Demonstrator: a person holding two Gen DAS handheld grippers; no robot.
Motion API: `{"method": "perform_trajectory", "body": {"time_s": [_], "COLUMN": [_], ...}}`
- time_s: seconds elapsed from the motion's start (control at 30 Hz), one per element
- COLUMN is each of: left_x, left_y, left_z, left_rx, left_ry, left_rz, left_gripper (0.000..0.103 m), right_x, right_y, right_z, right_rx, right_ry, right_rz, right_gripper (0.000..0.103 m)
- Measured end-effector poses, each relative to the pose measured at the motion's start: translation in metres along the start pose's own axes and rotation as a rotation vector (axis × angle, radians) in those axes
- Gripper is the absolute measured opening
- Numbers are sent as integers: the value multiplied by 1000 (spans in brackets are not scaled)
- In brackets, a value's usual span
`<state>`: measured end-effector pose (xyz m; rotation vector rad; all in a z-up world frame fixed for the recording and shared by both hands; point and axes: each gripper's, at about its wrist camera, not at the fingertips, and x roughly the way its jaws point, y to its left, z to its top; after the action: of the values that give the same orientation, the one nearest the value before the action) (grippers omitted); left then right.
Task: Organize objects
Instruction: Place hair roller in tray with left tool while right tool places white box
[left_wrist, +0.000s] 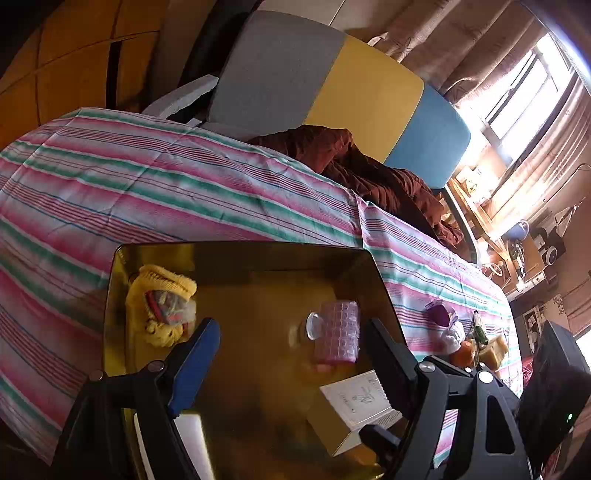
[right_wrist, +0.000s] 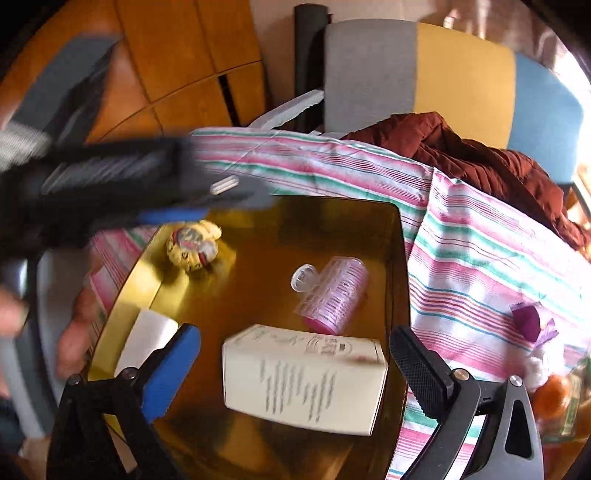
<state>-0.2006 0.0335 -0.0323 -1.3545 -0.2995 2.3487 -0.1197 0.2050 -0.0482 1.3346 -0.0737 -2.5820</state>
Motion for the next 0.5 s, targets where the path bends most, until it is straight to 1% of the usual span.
{"method": "perform_trajectory", "body": {"time_s": [0.1, 0.2, 0.3, 0.4, 0.5], "left_x": [-15, -33, -47, -55, -58], "left_y": [7, 10, 16, 22, 26], "left_z": [-16, -32, -43, -51, -59], "left_rx": [-16, -20, -31, -48, -63], "left_ry": [-8, -41, -65, -67, -57], "left_rz": [3, 1, 5, 9, 4], "left_gripper": [81, 81, 81, 81, 81], "right_x": [-3, -9, -23, -35, -29], "right_y": [-2, -3, -2, 10, 28], "right_z": [-4, -13, -28, -43, -51], "right_rx": [17, 45, 78, 55, 2], "right_ry": [3, 8, 2, 37, 102], "right_rz": [0, -8, 16, 121, 229], "right_gripper": [103, 103, 103, 103, 103]}}
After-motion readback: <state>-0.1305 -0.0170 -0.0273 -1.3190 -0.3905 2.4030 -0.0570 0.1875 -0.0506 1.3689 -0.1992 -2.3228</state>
